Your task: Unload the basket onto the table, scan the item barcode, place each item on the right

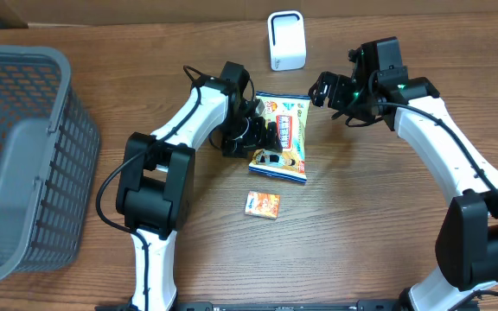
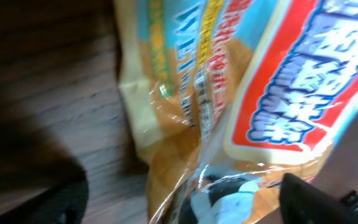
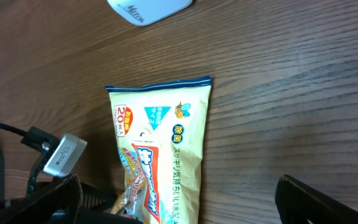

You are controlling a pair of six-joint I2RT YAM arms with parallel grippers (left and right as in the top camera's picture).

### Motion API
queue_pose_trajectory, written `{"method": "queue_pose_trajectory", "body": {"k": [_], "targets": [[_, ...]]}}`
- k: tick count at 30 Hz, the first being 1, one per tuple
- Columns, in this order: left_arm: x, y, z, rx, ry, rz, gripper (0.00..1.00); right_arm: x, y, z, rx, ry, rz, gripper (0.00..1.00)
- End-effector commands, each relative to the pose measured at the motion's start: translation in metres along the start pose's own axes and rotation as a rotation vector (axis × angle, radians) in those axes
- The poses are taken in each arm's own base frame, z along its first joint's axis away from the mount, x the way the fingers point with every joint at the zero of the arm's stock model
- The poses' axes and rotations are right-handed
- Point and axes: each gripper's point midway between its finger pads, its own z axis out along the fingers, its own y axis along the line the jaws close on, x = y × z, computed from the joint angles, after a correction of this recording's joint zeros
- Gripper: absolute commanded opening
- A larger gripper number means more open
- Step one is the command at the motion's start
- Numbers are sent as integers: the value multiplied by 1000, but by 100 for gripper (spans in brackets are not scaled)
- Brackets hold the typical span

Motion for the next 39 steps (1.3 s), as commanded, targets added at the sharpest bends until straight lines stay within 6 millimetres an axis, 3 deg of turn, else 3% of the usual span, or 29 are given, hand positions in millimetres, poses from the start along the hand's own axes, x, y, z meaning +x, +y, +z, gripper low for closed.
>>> {"method": "queue_pose_trajectory", "body": {"k": [1, 5, 8, 9, 16, 20, 23, 31, 35, 39], "targets": [[11, 2, 14, 45, 36, -13, 76, 1, -4, 3, 13, 2, 9, 100], [11, 4, 18, 46, 30, -8, 36, 1, -4, 3, 13, 2, 9, 100], [11, 4, 18, 45, 27, -7, 22, 1, -4, 3, 13, 2, 9, 100], [10, 5, 18, 41, 25, -6, 5, 1, -4, 3, 13, 2, 9, 100], [2, 14, 6, -33, -3, -14, 4, 0, -6, 3, 20, -1, 10, 100], [-14, 24, -28, -171, -59, -16, 4, -1, -9, 3, 37, -9, 10, 100], [-29, 27, -66, -306, -128, -5, 4, -1, -11, 4, 48, -12, 10, 100], [-47, 20, -158, -509, -309, -36, 4, -1, -16, 5, 70, -16, 12, 100], [-41, 14, -177, -524, -314, -36, 4, 0, -17, 6, 72, -14, 13, 100], [-32, 18, -179, -539, -287, -64, 4, 0, -16, 6, 70, -13, 14, 100]]}}
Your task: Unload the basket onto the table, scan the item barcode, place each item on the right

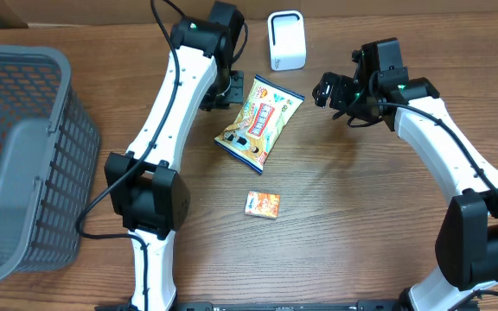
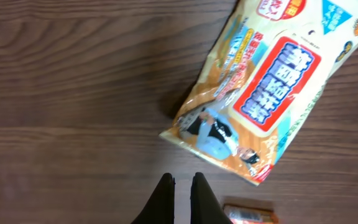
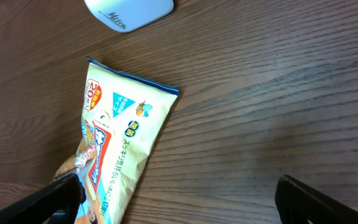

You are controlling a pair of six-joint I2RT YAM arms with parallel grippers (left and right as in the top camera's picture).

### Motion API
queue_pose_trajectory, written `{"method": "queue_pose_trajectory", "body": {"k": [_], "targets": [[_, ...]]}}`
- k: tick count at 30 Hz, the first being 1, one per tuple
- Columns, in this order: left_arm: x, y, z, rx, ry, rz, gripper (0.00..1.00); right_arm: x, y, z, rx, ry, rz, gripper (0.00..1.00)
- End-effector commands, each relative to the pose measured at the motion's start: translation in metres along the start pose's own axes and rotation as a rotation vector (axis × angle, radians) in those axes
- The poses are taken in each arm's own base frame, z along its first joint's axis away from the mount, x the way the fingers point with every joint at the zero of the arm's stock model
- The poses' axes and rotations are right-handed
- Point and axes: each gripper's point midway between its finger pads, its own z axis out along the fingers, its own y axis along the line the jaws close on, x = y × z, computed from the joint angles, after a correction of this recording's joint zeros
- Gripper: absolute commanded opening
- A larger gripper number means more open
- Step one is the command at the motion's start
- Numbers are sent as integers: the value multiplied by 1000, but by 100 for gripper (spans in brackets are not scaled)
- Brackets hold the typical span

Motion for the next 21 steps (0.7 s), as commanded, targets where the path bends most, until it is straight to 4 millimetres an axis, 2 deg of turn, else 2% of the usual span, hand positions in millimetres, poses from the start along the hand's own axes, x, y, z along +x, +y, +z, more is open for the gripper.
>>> {"method": "queue_pose_trajectory", "body": {"k": [1, 3, 4, 7, 12, 14, 16, 21], "targets": [[0, 14, -14, -40, -24, -62, 4, 3, -3, 5, 8, 11, 8, 100], [0, 20, -10, -46, -13, -109, 12, 5, 4, 6, -36, 23, 6, 100], [0, 22, -8, -47, -12, -127, 22, 6, 10, 7, -64, 29, 2, 100], [-4, 31, 2, -31, -5, -182, 64, 11, 20, 17, -101, 52, 60, 100], [-3, 48, 10, -31, 16, -255, 93, 31, 35, 53, -132, 131, 199, 100], [-4, 55, 11, -34, 21, -294, 100, 49, 45, 73, -162, 197, 255, 100], [-4, 60, 11, -36, 22, -315, 100, 63, 48, 86, -160, 247, 298, 100], [-6, 64, 11, -39, 15, -323, 100, 86, 53, 101, -145, 322, 373, 100]]}}
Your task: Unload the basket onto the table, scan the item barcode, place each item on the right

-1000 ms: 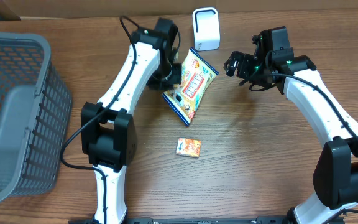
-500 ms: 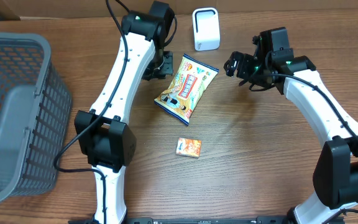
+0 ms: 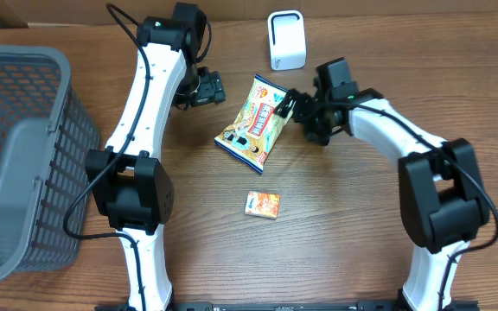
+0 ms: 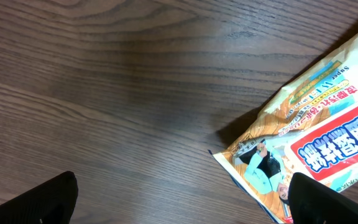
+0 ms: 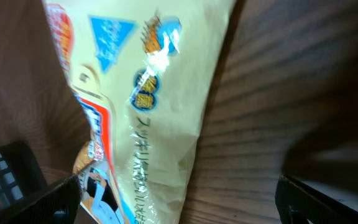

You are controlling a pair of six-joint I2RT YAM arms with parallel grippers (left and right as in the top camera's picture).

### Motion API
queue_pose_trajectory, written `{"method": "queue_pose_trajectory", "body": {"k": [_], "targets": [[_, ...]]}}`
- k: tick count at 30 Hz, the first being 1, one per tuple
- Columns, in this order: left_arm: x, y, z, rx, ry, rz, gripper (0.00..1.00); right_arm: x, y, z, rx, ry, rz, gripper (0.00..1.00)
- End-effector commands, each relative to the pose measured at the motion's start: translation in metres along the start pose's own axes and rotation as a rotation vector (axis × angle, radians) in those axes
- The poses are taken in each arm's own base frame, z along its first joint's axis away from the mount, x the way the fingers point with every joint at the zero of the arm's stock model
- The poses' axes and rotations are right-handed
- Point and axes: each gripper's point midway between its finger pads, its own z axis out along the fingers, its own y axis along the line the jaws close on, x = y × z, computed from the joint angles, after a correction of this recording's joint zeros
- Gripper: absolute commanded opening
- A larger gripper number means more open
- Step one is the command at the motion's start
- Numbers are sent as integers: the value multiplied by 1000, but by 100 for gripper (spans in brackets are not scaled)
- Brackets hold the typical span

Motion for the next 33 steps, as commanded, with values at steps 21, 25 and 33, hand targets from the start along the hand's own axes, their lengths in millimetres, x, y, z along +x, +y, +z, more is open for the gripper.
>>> {"method": "queue_pose_trajectory", "body": {"k": [21, 25, 33], "targets": [[-3, -25, 50, 114, -19, -20, 42, 28, -10, 63, 44, 42, 191, 100], [7, -35, 68, 146, 2, 11, 40, 29, -23, 77, 68, 53, 218, 93], [12, -34, 78, 133, 10, 16, 41, 16, -36, 76, 121, -22, 219, 47]]}}
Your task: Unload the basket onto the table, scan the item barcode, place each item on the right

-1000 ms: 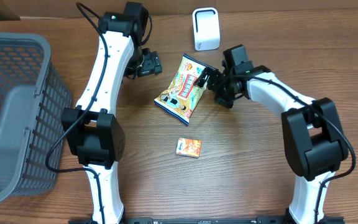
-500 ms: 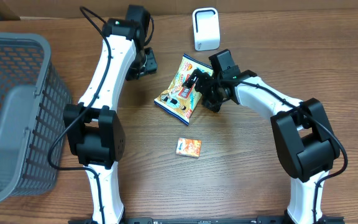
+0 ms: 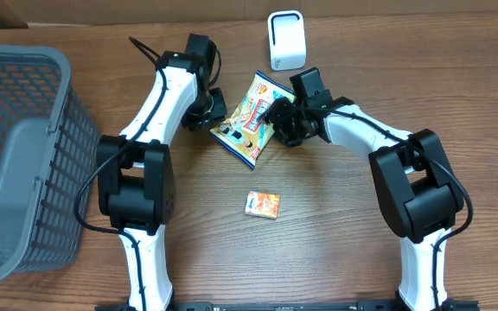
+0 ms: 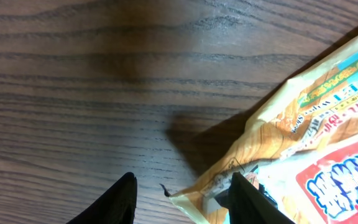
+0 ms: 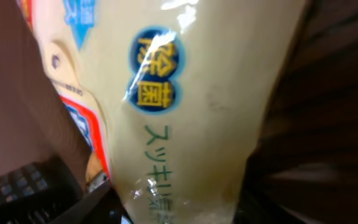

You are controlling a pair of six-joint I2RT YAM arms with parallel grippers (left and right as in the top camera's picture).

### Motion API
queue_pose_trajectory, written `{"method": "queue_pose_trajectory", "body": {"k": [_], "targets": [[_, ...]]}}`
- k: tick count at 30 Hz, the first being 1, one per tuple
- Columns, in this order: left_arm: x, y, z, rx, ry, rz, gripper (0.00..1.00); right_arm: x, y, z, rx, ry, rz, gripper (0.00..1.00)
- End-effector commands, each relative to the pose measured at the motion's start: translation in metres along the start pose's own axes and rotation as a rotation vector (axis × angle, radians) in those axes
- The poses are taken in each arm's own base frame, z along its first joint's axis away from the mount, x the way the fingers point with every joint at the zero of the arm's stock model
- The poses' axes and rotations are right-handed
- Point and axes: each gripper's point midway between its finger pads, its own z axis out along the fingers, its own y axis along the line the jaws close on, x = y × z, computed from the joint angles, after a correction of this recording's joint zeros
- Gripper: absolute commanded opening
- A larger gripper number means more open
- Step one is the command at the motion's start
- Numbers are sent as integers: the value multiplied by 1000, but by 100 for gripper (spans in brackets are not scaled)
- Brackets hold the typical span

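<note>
The yellow wet-wipes packet (image 3: 251, 117) lies slanted on the table in front of the white scanner (image 3: 285, 39). My left gripper (image 3: 211, 119) is at the packet's lower-left corner. In the left wrist view the left gripper (image 4: 182, 202) is open, the torn corner of the packet (image 4: 303, 143) sitting between its fingers, nearer the right one. My right gripper (image 3: 280, 119) is at the packet's right side. In the right wrist view the packet (image 5: 185, 106) fills the gap of the right gripper (image 5: 176, 202), whose fingers press on both long edges. No barcode shows.
A small orange box (image 3: 263, 204) lies on the table nearer the front. A grey mesh basket (image 3: 24, 155) stands at the left edge. A white object pokes in at the right edge.
My left gripper came from the bare table left of the packet to its lower-left corner and narrowed. My right gripper moved further onto the packet and its fingers closed in on it.
At first my left gripper was down on the packet, which lay straight, and my right hung open by the scanner. Then the packet lay slanted and my left gripper was shut and away from it. After that both grippers were open, and now both are at the packet.
</note>
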Motion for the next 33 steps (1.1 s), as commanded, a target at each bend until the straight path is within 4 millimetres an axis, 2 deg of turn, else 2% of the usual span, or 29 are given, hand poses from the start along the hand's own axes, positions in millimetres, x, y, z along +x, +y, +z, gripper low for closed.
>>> {"method": "queue_pose_trajectory", "body": {"k": [1, 6, 7, 12, 16, 19, 23, 29, 33], "targets": [[1, -7, -7, 23, -15, 26, 41, -11, -61, 25, 173, -67, 45, 43], [-1, -14, -6, 36, -31, 38, 40, -14, -68, 23, 206, -93, 49, 7], [-1, -16, -6, 38, -34, 42, 40, -14, -69, 23, 211, -92, 51, 4], [0, -17, -6, 35, -36, 53, 42, -14, -81, 16, 257, -83, 81, 4], [-1, -15, -6, 33, -34, 48, 45, -28, -88, -8, 310, -130, 80, 4], [-2, -13, -6, 27, -38, 47, 47, -42, -87, -36, 360, -193, 30, 4], [-3, -12, -6, 16, -43, 47, 48, -58, -83, -89, 466, -311, -36, 4], [-3, -12, -6, 17, -43, 47, 49, -71, -87, -185, 723, -534, -166, 4], [-2, -12, -6, 17, -42, 47, 49, -70, -100, -241, 925, -635, -226, 4]]}}
